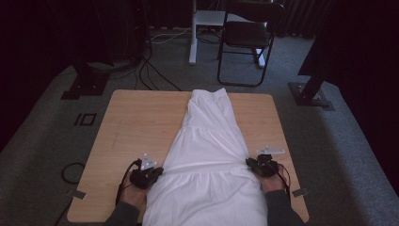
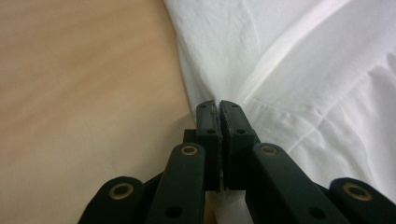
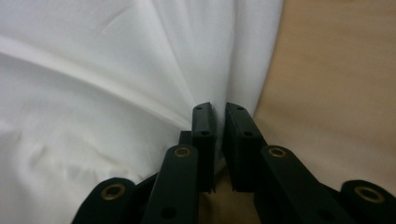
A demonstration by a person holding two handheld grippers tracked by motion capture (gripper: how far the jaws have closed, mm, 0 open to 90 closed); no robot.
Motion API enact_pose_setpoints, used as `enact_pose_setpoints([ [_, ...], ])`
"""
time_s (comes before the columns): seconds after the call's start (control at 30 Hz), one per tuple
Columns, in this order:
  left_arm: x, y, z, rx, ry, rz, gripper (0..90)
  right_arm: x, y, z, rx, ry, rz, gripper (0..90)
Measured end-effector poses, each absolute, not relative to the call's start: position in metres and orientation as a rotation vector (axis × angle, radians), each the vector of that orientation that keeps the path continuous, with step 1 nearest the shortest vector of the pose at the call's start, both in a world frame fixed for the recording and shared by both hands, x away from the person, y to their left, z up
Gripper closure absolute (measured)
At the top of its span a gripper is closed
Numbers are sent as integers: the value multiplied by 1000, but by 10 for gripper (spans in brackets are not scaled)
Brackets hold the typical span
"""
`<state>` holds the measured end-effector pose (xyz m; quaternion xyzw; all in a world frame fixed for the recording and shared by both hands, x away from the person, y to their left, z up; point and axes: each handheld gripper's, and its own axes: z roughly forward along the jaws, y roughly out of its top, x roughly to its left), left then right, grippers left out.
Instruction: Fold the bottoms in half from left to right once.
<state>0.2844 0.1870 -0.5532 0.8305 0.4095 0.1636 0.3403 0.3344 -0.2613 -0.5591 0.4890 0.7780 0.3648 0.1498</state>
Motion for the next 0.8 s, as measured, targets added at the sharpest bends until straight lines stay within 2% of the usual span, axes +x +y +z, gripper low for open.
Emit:
enact_pose_setpoints([
  [0.1, 272, 188, -552, 2178, 1062, 416, 851, 316, -265, -559, 1416, 2275, 1070, 846],
  [0.17, 275, 192, -547, 2107, 1107, 438, 667, 308, -266, -558, 1406, 2302, 1070, 818],
  [0.2, 281, 196, -542, 2055, 1125, 449, 612, 306, -267, -557, 1383, 2306, 1068, 770],
  [0.23, 286, 198, -537, 2024, 1135, 452, 601, 306, -268, -553, 1363, 2280, 1079, 707],
  [0.37, 319, 190, -516, 1983, 1097, 519, 592, 318, -272, -532, 1355, 2179, 1146, 620],
  [0.43, 341, 177, -512, 2006, 1078, 521, 588, 333, -270, -521, 1327, 2144, 1153, 640],
  [0.57, 381, 143, -518, 2091, 1013, 497, 612, 380, -255, -515, 1327, 2151, 1170, 757],
  [0.63, 392, 132, -525, 2138, 1002, 483, 638, 398, -245, -518, 1319, 2174, 1159, 755],
  [0.8, 407, 118, -548, 2206, 1014, 459, 651, 437, -224, -529, 1342, 2231, 1159, 592],
])
